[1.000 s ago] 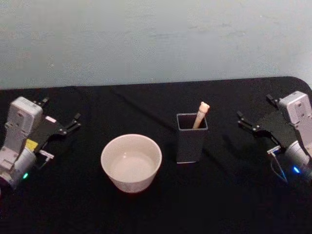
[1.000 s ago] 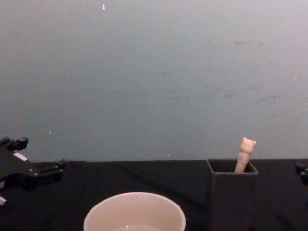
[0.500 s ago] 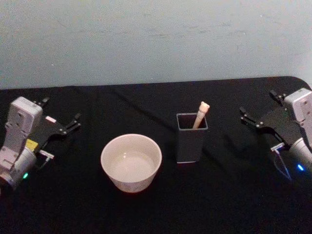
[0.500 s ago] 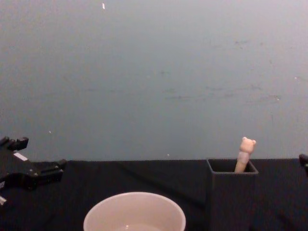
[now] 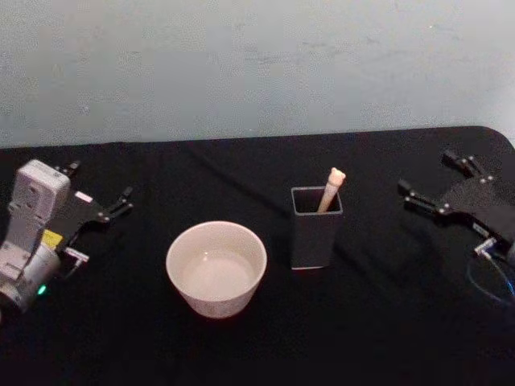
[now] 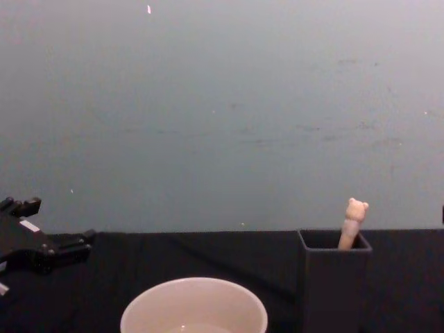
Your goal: Pick up the stirring spoon with one hand, stir inside the cup, then place it back in its original position.
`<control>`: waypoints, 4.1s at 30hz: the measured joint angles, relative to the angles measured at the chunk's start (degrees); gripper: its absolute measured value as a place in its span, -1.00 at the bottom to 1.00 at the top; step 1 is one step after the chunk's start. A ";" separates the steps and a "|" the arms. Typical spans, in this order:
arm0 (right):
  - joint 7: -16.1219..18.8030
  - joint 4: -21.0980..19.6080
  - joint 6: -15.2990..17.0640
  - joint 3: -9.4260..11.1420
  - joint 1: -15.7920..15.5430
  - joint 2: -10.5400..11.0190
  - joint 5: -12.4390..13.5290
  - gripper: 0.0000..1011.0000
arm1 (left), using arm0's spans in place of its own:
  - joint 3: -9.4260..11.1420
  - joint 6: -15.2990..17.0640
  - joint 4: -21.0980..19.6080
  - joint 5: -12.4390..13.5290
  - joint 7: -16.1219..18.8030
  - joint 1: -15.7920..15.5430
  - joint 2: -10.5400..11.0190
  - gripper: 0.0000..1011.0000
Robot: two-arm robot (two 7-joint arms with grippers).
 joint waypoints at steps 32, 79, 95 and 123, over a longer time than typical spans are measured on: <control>11.47 3.97 7.12 -4.16 6.32 -8.86 0.83 0.98 | 0.00 0.00 0.00 0.00 0.00 0.00 0.00 0.98; 12.20 8.52 8.84 -4.27 10.09 -12.95 -0.86 0.63 | 0.00 0.00 0.00 0.00 0.00 0.00 0.00 0.98; 12.20 8.50 8.81 -4.27 10.09 -12.94 -0.80 -0.34 | 0.00 0.00 0.00 0.00 0.00 0.00 0.00 0.98; 12.72 8.19 9.72 -3.88 10.08 -12.97 0.13 -0.55 | 0.00 0.00 0.00 0.00 0.00 0.00 0.00 0.98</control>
